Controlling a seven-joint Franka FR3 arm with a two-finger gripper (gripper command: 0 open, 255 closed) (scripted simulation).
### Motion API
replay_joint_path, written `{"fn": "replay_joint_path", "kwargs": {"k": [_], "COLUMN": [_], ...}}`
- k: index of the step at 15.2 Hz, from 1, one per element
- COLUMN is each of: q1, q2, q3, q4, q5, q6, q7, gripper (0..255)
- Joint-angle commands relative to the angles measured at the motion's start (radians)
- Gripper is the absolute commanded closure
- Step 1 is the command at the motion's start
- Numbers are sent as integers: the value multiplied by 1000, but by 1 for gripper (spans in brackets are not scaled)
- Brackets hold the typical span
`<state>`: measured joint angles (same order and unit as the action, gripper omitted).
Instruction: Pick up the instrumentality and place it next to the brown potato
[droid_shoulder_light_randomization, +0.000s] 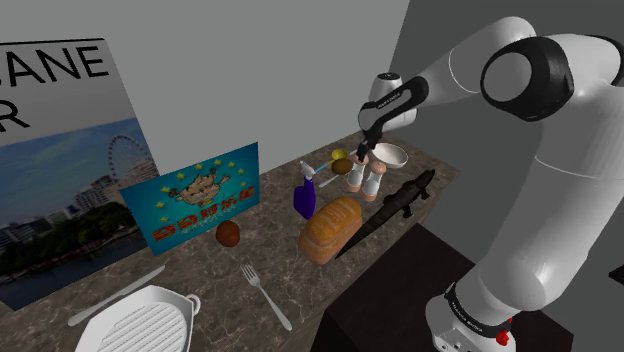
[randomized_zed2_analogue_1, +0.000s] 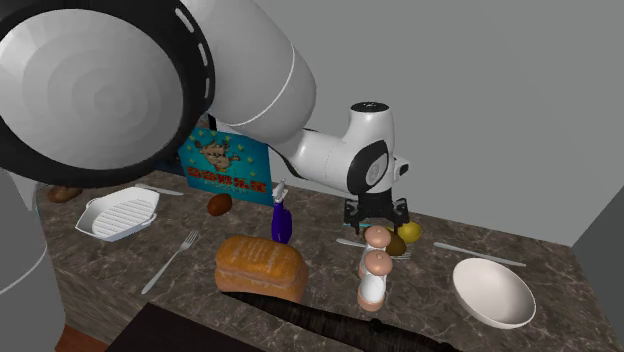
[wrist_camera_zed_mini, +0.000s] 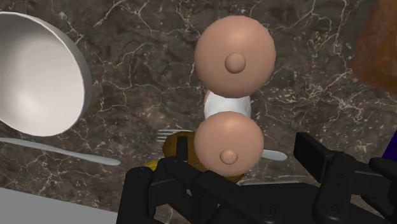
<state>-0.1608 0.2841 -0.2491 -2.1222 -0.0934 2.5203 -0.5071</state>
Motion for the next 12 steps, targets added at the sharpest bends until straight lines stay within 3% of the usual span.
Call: {"fn": "replay_joint_path", "kwargs": {"k": [1,6,12], "q1": [-6,-19,-20], "q2": [31,96,96], "q3": [2,9,10], "q4": [9,17,17], "q5": [6,22,22], "q6": [23,80,80], "q7": [-6,-17,-17], "gripper": [0,0,0]}}
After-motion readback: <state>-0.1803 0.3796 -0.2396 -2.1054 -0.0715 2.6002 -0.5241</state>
